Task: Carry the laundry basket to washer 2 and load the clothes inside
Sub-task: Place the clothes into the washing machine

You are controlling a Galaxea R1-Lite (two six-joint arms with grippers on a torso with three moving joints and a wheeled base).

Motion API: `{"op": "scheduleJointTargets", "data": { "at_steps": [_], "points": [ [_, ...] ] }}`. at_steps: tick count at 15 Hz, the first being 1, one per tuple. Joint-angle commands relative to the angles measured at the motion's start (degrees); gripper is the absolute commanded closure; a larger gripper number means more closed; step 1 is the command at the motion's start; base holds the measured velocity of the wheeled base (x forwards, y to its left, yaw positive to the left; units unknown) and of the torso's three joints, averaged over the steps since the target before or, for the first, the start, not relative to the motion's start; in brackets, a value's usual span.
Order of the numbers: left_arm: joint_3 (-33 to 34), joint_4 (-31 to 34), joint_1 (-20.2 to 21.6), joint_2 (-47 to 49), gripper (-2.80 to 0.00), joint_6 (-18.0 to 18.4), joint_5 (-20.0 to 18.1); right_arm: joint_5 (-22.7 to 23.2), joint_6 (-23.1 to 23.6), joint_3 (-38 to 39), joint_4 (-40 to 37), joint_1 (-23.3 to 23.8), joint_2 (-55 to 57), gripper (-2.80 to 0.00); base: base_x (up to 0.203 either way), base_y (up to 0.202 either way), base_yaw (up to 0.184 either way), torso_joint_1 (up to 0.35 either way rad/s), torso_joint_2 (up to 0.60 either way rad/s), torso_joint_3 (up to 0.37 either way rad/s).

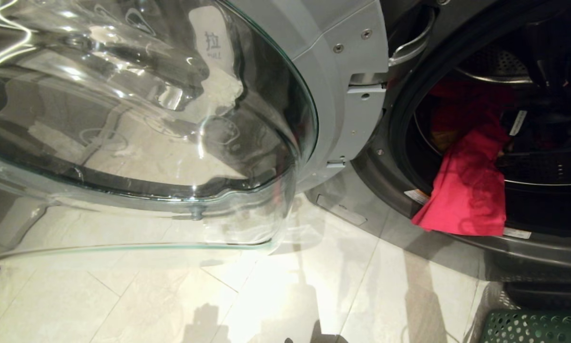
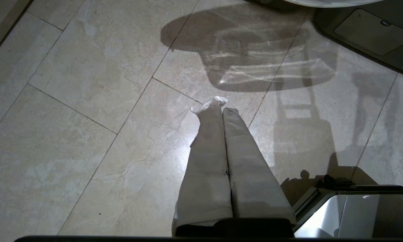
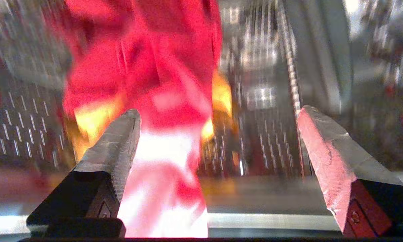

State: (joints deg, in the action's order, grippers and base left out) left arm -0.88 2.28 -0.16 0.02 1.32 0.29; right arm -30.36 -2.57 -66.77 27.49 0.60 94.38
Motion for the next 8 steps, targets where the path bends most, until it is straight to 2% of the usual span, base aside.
{"op": "scheduleJointTargets", "data": {
  "at_steps": [1,3,5,8],
  "points": [
    [0.0,0.0,0.1,0.0,0.0,0.0,0.1,0.9,-0.8,2.2,-5.0,-0.2,-3.7,-2.8,0.0,0.0,0.0,0.0,0.0,0.0],
    [0.0,0.0,0.0,0.0,0.0,0.0,0.0,3.9,-0.9,5.3,-10.8,-0.6,-6.0,-2.8,0.0,0.0,0.0,0.0,0.0,0.0],
    [0.0,0.0,0.0,0.0,0.0,0.0,0.0,4.6,-2.4,6.1,-18.0,-0.8,-7.0,-2.8,0.0,0.0,0.0,0.0,0.0,0.0],
    [0.0,0.0,0.1,0.0,0.0,0.0,0.0,6.1,-10.5,6.0,-26.2,-2.1,-8.1,-2.8,0.0,0.0,0.0,0.0,0.0,0.0]
  ]
}}
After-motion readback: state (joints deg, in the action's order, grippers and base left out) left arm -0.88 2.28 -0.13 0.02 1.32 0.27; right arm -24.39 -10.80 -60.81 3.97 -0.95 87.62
